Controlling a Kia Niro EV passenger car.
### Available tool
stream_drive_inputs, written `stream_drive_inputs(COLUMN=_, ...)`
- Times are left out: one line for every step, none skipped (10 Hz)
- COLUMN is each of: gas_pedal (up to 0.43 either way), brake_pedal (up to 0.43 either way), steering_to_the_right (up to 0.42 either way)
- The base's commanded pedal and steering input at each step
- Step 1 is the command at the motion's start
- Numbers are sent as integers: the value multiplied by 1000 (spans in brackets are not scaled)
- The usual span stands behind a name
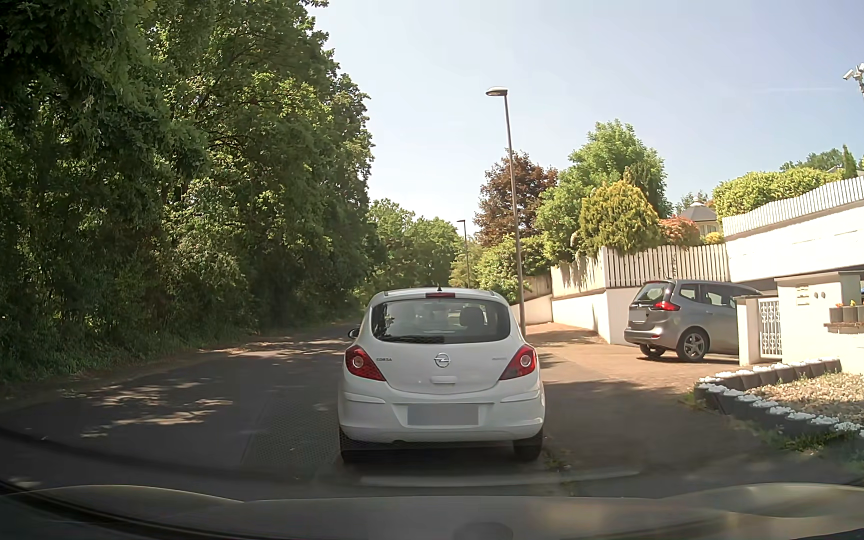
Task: Follow the waypoints while adhering to traffic rules and regulations
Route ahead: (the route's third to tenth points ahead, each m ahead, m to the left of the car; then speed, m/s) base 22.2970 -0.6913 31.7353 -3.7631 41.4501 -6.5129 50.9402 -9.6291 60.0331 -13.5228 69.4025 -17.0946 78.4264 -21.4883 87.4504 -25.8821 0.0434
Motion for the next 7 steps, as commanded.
stream_drive_inputs(gas_pedal=0, brake_pedal=299, steering_to_the_right=-72)
stream_drive_inputs(gas_pedal=0, brake_pedal=299, steering_to_the_right=-71)
stream_drive_inputs(gas_pedal=0, brake_pedal=299, steering_to_the_right=-72)
stream_drive_inputs(gas_pedal=0, brake_pedal=299, steering_to_the_right=-71)
stream_drive_inputs(gas_pedal=0, brake_pedal=299, steering_to_the_right=-72)
stream_drive_inputs(gas_pedal=0, brake_pedal=299, steering_to_the_right=-72)
stream_drive_inputs(gas_pedal=0, brake_pedal=299, steering_to_the_right=-72)
